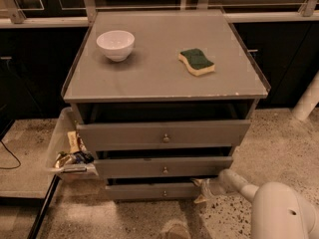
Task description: Open bottom drawer
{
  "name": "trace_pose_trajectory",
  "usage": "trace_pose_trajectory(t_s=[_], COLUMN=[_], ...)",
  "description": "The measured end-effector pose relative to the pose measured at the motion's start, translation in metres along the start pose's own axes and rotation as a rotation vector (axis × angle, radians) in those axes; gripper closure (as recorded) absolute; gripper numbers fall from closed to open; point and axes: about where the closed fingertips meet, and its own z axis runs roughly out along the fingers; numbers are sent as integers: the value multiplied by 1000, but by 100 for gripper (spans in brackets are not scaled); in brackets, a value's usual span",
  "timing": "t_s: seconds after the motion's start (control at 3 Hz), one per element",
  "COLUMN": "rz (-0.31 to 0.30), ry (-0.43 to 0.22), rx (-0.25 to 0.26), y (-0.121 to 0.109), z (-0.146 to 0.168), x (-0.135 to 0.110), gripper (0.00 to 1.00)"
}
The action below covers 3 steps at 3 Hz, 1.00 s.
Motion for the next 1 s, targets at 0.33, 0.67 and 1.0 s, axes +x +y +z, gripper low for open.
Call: trace_pose_trajectory(t_s=[0.33,0.67,1.0], rz=[-25,-31,-31], ry=[-36,-88,-100], rx=[-30,-72,-87], y=[7,26,31], z=[-21,-60,-61], x=[-10,-14,-16], gripper=[66,89,86])
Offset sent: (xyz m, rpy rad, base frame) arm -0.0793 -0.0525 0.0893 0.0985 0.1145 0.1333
